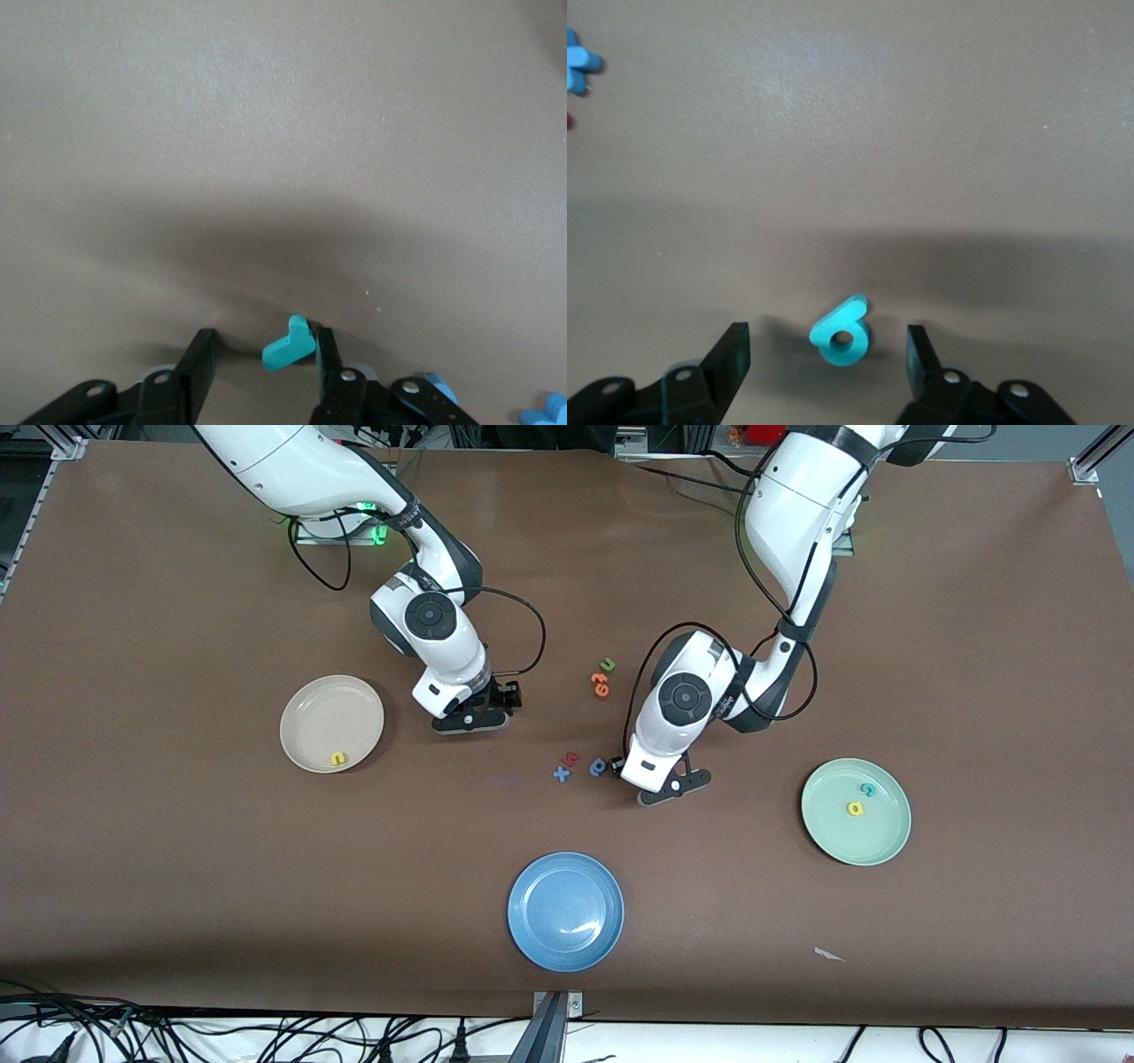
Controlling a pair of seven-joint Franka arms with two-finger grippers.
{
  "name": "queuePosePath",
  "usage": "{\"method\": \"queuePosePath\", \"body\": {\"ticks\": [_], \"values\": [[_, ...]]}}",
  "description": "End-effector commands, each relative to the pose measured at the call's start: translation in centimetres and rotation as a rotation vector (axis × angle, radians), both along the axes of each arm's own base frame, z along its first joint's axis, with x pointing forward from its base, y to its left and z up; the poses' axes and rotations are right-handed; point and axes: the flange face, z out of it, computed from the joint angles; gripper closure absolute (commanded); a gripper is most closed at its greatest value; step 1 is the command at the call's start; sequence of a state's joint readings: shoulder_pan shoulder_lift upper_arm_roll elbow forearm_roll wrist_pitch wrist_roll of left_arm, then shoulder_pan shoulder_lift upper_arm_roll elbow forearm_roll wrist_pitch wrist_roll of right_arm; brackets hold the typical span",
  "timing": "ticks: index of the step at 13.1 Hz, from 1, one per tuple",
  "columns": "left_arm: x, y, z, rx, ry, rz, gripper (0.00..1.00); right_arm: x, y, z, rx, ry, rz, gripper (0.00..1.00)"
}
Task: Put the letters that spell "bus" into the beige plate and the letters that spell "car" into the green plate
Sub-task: 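Grasp the teal letter with the left gripper while the right gripper grasps teal 6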
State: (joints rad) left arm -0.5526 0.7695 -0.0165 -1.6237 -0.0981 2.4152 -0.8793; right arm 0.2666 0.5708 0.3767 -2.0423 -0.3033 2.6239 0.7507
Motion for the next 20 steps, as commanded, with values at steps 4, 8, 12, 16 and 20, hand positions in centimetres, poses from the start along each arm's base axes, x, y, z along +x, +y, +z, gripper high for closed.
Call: {"method": "queuePosePath", "body": {"ticks": [4,8,12,16,20], "values": [[0.5,-0.9,0.2,0.029,-0.019,0.014,0.51,-0.2,0.5,-1.4,0.001,-0.012,0.011,0.21],[0.2,-1.3,0.1,0.048,-0.029,0.027,0.63,-0.2,0.3,-1.8,-0.014,-0.02,0.027,0.37],[0.4,-1.2,0.0,0.051,-0.029,0.029,0.74,-0.3,-0.1,-2.1,-0.022,-0.018,0.027,0.49],[0.8,-1.2,-0.3,0.051,-0.035,0.03,0.81,-0.2,-0.5,-2.3,-0.032,-0.023,0.037,0.65],[1.2,-0.8,0.1,0.057,-0.045,0.023,0.9,-0.2,-0.6,-2.1,-0.038,-0.026,0.045,0.74]]}}
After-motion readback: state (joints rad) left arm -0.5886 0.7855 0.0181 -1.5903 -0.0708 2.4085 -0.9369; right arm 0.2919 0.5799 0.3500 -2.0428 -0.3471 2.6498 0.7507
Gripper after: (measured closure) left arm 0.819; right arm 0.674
